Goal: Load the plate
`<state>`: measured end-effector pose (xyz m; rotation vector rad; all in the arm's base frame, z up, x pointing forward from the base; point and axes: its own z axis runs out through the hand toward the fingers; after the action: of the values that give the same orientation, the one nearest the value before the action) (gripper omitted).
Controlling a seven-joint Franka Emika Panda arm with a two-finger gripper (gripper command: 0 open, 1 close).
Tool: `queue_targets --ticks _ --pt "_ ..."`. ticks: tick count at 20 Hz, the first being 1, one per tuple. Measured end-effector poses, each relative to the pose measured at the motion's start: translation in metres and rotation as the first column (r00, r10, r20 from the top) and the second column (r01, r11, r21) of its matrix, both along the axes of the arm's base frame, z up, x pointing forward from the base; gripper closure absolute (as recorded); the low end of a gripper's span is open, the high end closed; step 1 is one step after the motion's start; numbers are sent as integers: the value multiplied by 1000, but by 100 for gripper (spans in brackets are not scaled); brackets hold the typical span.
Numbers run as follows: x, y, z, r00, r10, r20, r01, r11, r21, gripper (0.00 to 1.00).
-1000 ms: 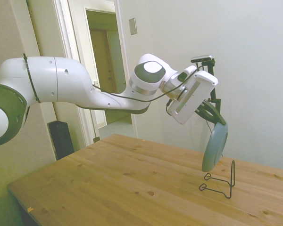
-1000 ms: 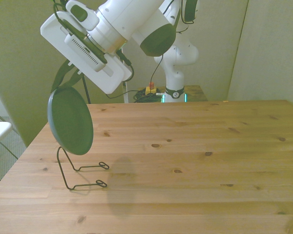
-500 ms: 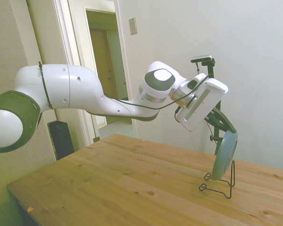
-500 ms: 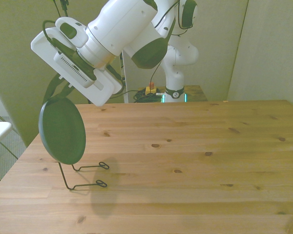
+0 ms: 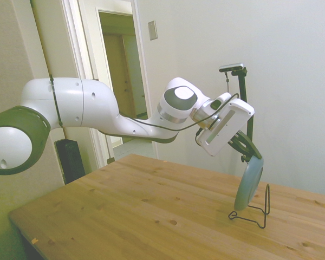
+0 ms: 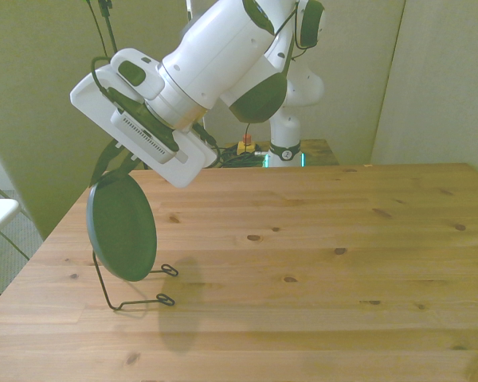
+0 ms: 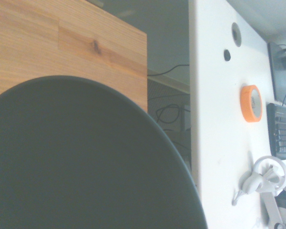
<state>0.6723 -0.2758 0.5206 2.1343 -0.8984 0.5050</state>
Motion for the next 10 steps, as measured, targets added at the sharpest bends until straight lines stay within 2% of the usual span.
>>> queue_targets --ticks 10 --pt "17 -4 -9 999 -45 -11 46 999 17 100"
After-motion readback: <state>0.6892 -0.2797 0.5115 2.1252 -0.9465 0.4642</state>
